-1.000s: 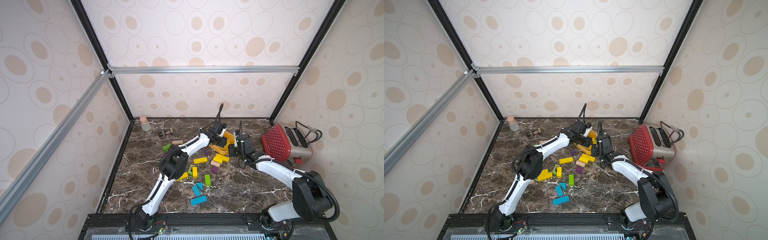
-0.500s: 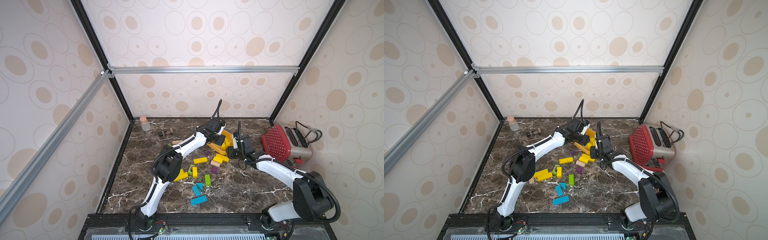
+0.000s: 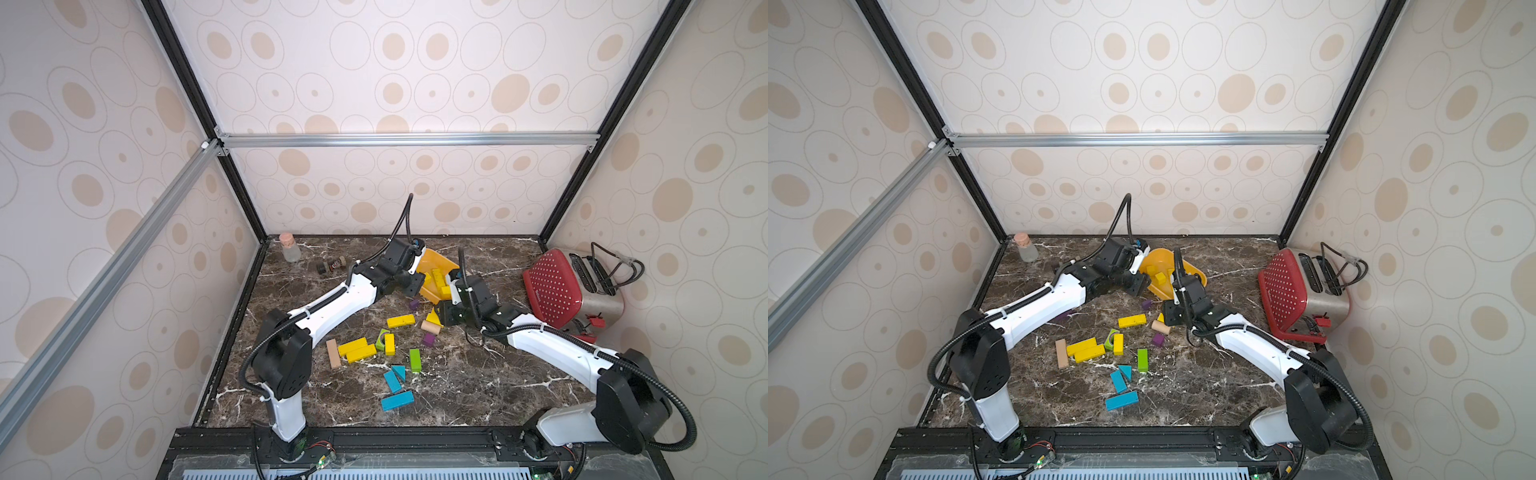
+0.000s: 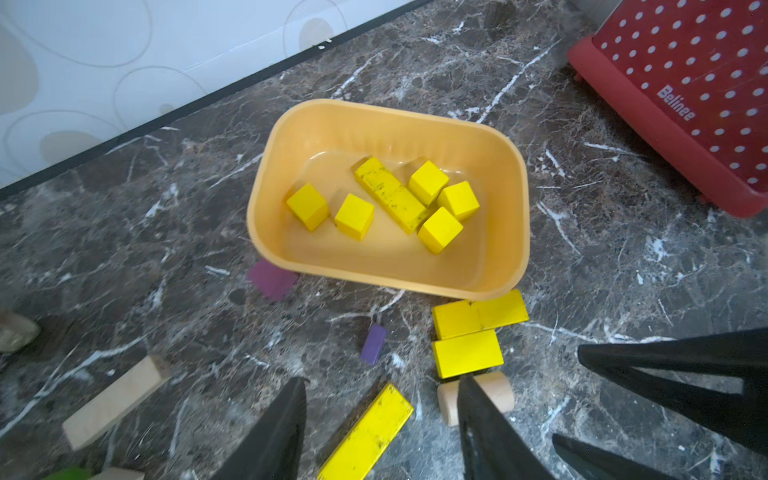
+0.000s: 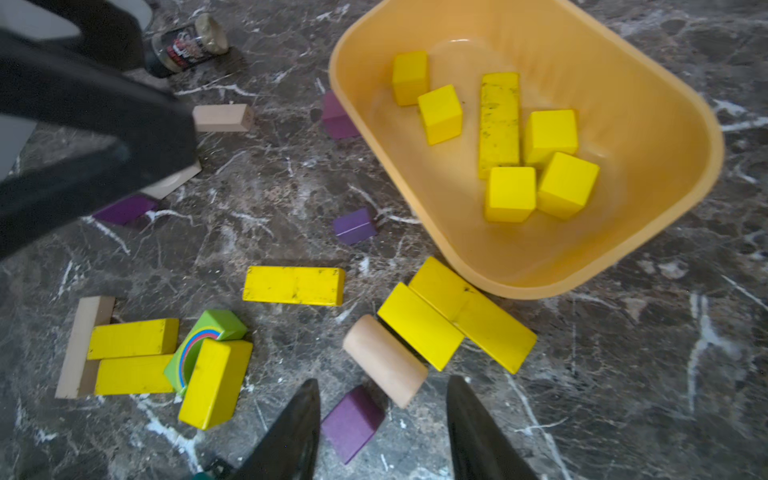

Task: Pick out the yellow building blocks
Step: Place the building block in the storage box, then pick up the building block from the center of the board.

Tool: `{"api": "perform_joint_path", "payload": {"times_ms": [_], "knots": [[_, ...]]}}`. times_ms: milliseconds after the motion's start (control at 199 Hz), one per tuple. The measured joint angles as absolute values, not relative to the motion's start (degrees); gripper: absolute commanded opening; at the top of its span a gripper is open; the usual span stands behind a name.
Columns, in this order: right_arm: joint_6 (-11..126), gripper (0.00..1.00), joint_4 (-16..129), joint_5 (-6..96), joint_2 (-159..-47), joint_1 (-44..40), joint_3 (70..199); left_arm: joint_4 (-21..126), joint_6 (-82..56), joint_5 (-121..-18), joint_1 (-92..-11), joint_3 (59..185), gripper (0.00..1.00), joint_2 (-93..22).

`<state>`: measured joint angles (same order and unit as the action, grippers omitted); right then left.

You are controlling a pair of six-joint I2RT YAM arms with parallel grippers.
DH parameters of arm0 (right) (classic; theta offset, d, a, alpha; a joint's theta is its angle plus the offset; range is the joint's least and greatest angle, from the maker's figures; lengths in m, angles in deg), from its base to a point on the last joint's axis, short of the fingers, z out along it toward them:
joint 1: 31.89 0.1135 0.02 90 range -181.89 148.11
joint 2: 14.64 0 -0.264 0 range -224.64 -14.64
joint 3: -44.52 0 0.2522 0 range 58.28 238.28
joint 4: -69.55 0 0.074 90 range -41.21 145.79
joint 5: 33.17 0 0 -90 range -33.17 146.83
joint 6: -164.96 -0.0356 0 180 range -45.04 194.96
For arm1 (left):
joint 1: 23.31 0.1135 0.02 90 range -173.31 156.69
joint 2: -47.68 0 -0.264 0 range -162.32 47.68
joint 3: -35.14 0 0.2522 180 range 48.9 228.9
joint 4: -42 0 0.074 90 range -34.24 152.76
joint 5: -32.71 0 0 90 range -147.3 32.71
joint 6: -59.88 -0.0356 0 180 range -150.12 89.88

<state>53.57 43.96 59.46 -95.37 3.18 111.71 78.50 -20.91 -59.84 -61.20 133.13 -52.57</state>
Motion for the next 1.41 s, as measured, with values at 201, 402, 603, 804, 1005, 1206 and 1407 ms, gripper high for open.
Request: {"api": "perform_joint_path", "payload": {"times_ms": [201,402,603,804,1005,1206,1407], "knots": [[51.7,0.53,42.5,62.3,-100.3,10.8,116.0,78.8,-20.9,-56.7,-58.2,120.3,0.59,-40.5],[49.1,0.53,40.4,64.0,-105.0,16.3,117.7,79.7,-19.8,-54.5,-56.7,111.1,0.59,-34.1],[46.8,0.53,38.7,64.6,-108.3,20.2,119.5,82.3,-18.2,-53.9,-56.7,106.3,0.60,-31.7],[44.5,0.53,38.5,64.4,-111.0,22.2,120.8,82.4,-14.0,-54.1,-56.5,101.1,0.60,-28.4],[43.2,0.51,38.6,64.1,-113.9,22.7,122.5,81.1,-8.7,-54.4,-56.5,93.6,0.60,-26.1],[42.8,0.50,38.3,63.2,-115.9,23.0,123.9,78.9,-3.7,-54.2,-56.5,87.4,0.60,-22.2],[42.9,0.49,37.7,62.4,-119.2,23.5,127.2,78.5,-2.3,-53.5,-56.5,85.6,0.60,-20.0]]}}
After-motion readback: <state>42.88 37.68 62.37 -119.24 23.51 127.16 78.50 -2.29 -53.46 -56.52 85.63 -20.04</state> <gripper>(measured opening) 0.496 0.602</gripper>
